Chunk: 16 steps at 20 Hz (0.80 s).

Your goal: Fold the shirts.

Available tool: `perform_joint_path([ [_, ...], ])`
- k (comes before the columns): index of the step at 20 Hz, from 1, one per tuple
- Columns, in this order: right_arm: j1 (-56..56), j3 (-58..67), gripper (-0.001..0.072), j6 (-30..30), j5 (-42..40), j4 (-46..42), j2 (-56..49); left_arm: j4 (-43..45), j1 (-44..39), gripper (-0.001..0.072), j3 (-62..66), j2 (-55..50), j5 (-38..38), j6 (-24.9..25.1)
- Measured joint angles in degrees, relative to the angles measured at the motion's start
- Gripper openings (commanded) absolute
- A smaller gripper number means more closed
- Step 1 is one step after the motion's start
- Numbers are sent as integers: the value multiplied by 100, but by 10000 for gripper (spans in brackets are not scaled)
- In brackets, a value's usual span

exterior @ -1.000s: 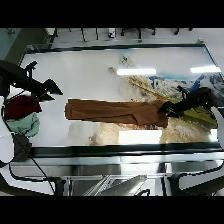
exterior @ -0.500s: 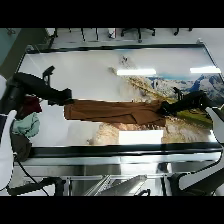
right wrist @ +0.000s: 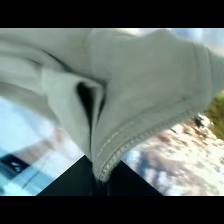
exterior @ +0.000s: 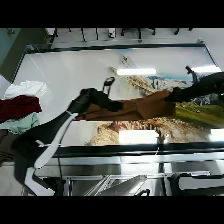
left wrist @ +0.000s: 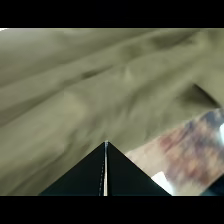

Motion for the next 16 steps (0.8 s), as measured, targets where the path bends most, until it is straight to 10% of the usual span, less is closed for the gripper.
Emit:
perform_joint_path([
  [8,195,1126,20,404,-1128,280,684,-579,-876,14,2455,-2081,72,-348],
  [16,658,1257,21,581,-1231,302,564,-1128,-415,14,2791,-2024,1062,-474],
])
